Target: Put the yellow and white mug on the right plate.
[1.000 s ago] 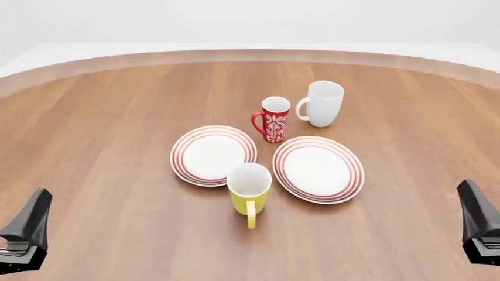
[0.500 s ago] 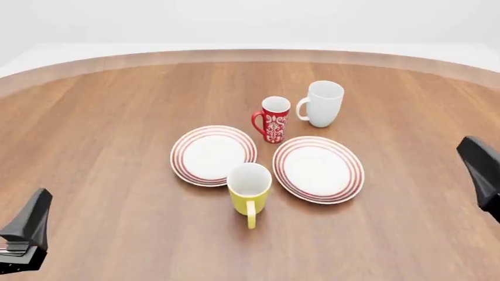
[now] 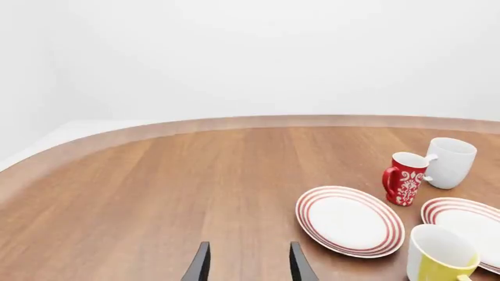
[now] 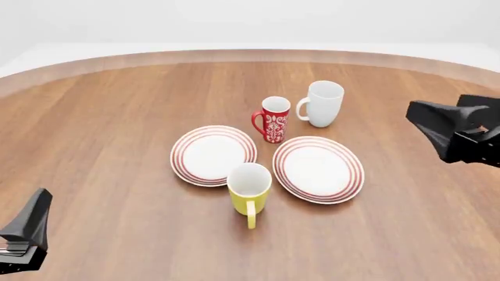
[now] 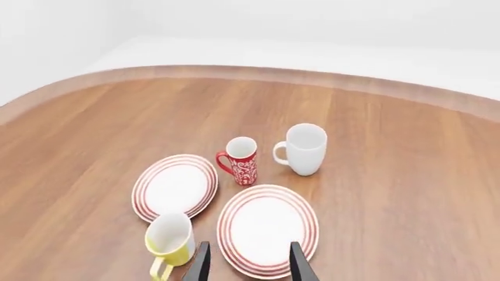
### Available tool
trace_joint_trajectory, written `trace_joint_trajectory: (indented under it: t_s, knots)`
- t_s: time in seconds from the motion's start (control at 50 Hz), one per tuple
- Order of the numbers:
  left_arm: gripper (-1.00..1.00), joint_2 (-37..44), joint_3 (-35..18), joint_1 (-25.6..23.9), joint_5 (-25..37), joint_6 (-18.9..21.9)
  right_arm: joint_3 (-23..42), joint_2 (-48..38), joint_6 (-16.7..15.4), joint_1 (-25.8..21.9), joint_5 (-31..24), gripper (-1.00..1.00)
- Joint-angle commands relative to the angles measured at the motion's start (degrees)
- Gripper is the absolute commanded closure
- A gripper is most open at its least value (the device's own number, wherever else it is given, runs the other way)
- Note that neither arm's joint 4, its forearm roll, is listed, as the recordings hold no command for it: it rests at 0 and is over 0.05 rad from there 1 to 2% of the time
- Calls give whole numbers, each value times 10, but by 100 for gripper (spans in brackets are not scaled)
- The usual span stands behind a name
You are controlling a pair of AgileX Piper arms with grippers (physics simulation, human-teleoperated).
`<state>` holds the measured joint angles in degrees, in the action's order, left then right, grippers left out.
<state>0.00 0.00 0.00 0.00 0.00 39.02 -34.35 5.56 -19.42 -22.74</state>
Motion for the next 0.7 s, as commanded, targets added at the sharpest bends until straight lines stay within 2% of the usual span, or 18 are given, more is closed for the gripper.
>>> trace_joint_trajectory:
  t_s: [0.02, 0.12, 0.52, 0.7]
  knots:
    - [-100, 0, 0, 0, 0, 0, 61, -66, 17, -59, -18, -100]
    - [-100, 0, 0, 0, 0, 0, 70, -74, 15, -86, -19, -100]
    - [-100, 0, 0, 0, 0, 0, 98, -128, 34, -122, -14, -100]
    - [-100, 0, 0, 0, 0, 0, 85, -146, 34, -146, 10, -100]
